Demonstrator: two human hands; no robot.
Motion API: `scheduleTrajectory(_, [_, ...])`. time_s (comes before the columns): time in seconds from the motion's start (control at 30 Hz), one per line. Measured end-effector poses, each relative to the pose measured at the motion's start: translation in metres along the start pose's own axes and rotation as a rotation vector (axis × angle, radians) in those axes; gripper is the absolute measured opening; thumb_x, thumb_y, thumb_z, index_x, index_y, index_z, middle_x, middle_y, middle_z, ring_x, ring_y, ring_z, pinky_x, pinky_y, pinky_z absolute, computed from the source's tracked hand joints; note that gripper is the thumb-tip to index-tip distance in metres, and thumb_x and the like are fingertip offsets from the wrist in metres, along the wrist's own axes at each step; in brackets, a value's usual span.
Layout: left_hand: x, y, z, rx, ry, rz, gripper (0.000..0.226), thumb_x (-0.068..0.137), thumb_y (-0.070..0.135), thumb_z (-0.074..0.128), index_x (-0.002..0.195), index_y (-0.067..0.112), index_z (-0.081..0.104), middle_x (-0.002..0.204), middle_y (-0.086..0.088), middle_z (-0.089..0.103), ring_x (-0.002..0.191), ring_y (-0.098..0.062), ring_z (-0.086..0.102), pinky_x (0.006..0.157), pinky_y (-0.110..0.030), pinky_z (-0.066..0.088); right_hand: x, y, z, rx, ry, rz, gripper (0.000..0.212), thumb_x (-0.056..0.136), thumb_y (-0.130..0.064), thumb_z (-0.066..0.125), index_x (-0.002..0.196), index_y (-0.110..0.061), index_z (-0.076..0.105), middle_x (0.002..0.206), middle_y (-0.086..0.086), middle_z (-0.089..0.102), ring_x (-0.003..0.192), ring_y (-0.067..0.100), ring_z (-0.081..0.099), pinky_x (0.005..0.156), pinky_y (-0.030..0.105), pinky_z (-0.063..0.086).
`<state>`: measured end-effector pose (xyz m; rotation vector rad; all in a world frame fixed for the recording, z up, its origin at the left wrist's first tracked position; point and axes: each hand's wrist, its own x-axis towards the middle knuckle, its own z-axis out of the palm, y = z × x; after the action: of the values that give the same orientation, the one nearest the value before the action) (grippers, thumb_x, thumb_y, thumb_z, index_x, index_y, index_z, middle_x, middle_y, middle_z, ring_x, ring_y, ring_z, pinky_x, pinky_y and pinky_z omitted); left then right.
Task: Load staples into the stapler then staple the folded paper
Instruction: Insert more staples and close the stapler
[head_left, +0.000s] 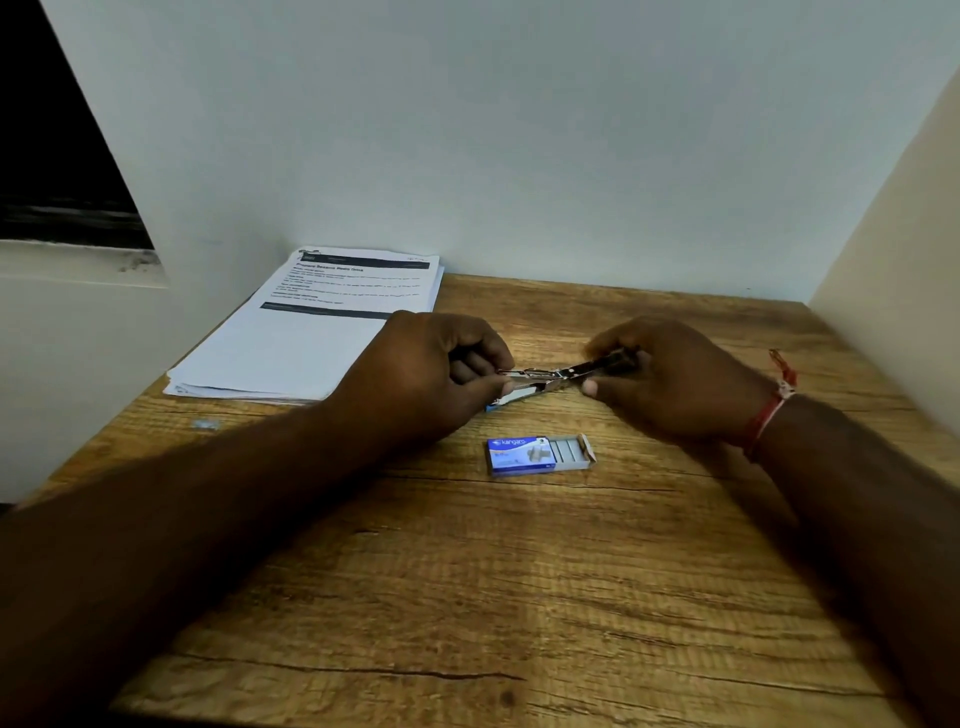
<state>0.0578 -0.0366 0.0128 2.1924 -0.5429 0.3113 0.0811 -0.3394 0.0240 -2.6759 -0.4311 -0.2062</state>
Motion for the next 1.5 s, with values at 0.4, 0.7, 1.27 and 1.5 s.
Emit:
scheduleTrajectory(0.4, [0.005, -0.002, -0.001, -0.041, 0.006, -0.035, 0.024, 0.088, 0.026, 0.098, 0.108, 0.030, 0.086, 0.088, 0.009, 0.084, 0.078, -0.003, 0.079, 0.071, -0.009, 0.055, -0.005, -0.014, -0.010, 0.497, 0.186, 0.008, 0.047, 0.080, -0.011, 0.098, 0.119, -0.016, 0.073, 0.097, 0.002, 0.083, 0.073, 0.002, 0.078, 0.064, 0.016, 0.060])
scheduleTrajectory(0.7, [0.005, 0.001, -0.001, -0.103, -0.018, -0.088, 0.031, 0.086, 0.024, 0.099, 0.115, 0.029, 0.086, 0.089, 0.010, 0.085, 0.076, 0.002, 0.077, 0.070, -0.008, 0.053, -0.014, -0.032, -0.020, 0.546, 0.326, -0.100, 0.082, 0.071, -0.020, 0.102, 0.140, -0.021, 0.058, 0.098, 0.004, 0.082, 0.078, 0.024, 0.082, 0.066, 0.034, 0.070])
scheduleTrajectory(1.27, [0.003, 0.010, 0.004, -0.120, -0.098, -0.100, 0.041, 0.087, 0.015, 0.097, 0.122, 0.028, 0.079, 0.092, 0.010, 0.087, 0.083, -0.001, 0.082, 0.081, -0.014, 0.063, -0.011, -0.043, 0.027, 0.223, 0.159, -0.299, 0.023, 0.091, -0.032, 0.091, 0.114, -0.035, 0.088, 0.094, -0.019, 0.081, 0.089, 0.004, 0.072, 0.078, 0.033, 0.059])
scheduleTrajectory(1.5, [0.003, 0.004, 0.002, -0.050, -0.156, -0.100, 0.040, 0.082, 0.024, 0.100, 0.113, 0.033, 0.077, 0.097, 0.010, 0.081, 0.082, 0.000, 0.076, 0.077, -0.017, 0.062, -0.008, -0.043, 0.028, 0.133, 0.142, -0.293, 0.026, 0.092, -0.032, 0.091, 0.118, -0.033, 0.087, 0.097, -0.020, 0.080, 0.091, -0.005, 0.069, 0.076, 0.015, 0.048])
